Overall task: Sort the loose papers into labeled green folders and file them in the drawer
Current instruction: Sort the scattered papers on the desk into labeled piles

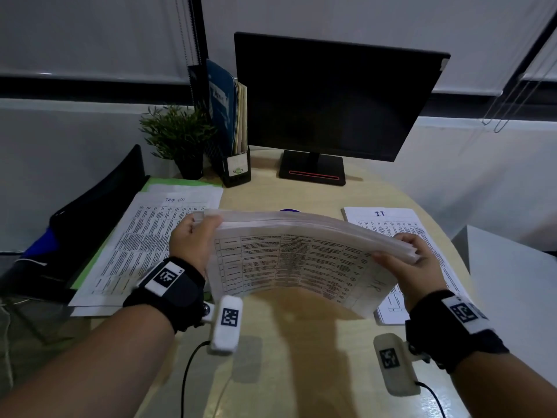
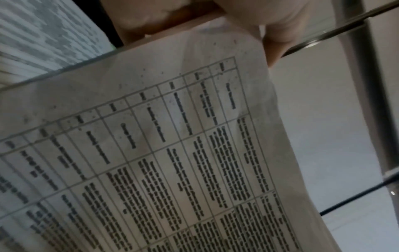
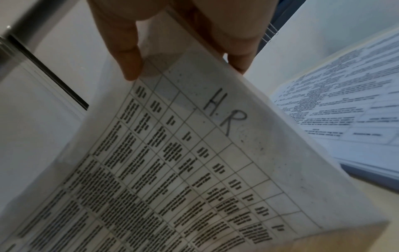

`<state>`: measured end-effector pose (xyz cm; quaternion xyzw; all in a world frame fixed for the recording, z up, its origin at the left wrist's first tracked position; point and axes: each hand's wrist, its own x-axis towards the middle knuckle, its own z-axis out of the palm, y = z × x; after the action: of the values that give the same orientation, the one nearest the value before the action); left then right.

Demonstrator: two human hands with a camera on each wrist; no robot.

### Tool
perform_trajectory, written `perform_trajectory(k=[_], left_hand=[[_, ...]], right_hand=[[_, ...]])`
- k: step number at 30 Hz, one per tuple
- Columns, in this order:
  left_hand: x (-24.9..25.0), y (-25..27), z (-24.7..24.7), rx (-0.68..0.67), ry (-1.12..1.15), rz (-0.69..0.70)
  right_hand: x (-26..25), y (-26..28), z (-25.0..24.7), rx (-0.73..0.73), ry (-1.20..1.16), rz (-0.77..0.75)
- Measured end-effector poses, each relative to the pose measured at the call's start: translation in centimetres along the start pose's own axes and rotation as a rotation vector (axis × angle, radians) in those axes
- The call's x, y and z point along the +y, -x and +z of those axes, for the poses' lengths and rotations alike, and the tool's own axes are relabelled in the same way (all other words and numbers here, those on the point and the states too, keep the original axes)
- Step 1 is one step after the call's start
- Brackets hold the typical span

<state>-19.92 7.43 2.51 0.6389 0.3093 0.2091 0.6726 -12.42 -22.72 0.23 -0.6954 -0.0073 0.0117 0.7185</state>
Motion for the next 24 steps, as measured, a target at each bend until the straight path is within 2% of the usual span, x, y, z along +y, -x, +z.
perform_trajectory(k=[3,9,11,14,16,18,20,22,24], left_hand=[[0.2,-0.2,0.0,-0.001,-0.036,0.076],[0.8,-0.4,0.4,0.044,-0.045,0.009],[0.7,-0.5,0.2,0.050,-0.124,0.043],[0.7,-0.6,-0.4,0.096,-0.350,0.202],[1.6,-0.3,-0.2,0.082,-0.644,0.435],[2.8,0.7,0.9,-0.039,-0.977,0.668],[3.6,2.2,2.9,-0.253,-1.296,0.773],[3.2,3.7,5.3,-0.471,-1.472,0.773],[2.2,4.4,7.2,-0.577,-1.547,0.745]], right_hand=[[0.1,-0.1,-0.3,0.006,0.044,-0.001],[0.0,0.1,-0.5,0.011,0.071,0.047],[0.0,0.3,-0.4,0.012,0.076,0.057],[-0.4,0.7,-0.3,0.003,0.099,0.065],[-0.9,1.0,-0.2,-0.008,0.102,0.083],[-1.2,1.1,-0.1,-0.004,0.095,0.098],[-1.5,1.1,0.2,0.010,0.095,0.112],[-1.5,1.2,0.3,0.024,0.091,0.131],[-1.6,1.3,0.4,0.033,0.096,0.144]])
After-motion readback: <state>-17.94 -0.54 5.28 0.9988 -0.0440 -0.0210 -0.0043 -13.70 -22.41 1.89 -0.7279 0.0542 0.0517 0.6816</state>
